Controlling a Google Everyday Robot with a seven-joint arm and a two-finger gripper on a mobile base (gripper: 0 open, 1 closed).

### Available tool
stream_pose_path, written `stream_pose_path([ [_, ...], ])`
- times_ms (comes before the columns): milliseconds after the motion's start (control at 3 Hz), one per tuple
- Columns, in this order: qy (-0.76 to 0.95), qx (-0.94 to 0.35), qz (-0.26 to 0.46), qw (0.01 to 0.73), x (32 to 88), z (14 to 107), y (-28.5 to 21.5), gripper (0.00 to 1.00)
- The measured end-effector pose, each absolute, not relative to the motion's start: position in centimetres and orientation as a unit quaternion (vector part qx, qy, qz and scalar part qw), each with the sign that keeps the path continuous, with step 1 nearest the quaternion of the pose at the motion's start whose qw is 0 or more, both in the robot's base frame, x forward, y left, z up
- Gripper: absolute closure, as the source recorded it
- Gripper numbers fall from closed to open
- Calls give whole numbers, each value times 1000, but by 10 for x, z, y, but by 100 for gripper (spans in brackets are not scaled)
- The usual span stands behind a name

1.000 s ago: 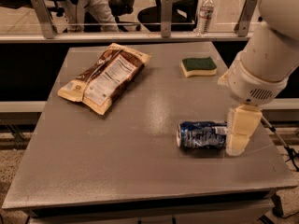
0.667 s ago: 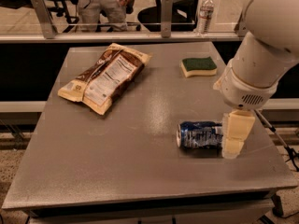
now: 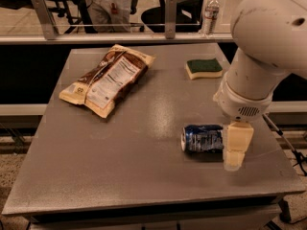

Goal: Move pepsi can near brown chip bag

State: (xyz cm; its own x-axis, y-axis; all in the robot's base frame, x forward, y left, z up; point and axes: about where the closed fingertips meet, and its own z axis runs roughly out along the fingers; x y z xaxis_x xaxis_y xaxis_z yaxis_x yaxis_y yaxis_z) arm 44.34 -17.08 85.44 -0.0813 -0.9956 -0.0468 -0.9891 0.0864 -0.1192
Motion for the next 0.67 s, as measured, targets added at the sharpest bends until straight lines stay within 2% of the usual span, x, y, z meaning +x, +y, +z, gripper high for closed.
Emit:
stream_pose_path([
  [333,734,-677,-29,47,441,848,-169,18],
  [667,737,-674,-30,43,442,849,-169,41],
])
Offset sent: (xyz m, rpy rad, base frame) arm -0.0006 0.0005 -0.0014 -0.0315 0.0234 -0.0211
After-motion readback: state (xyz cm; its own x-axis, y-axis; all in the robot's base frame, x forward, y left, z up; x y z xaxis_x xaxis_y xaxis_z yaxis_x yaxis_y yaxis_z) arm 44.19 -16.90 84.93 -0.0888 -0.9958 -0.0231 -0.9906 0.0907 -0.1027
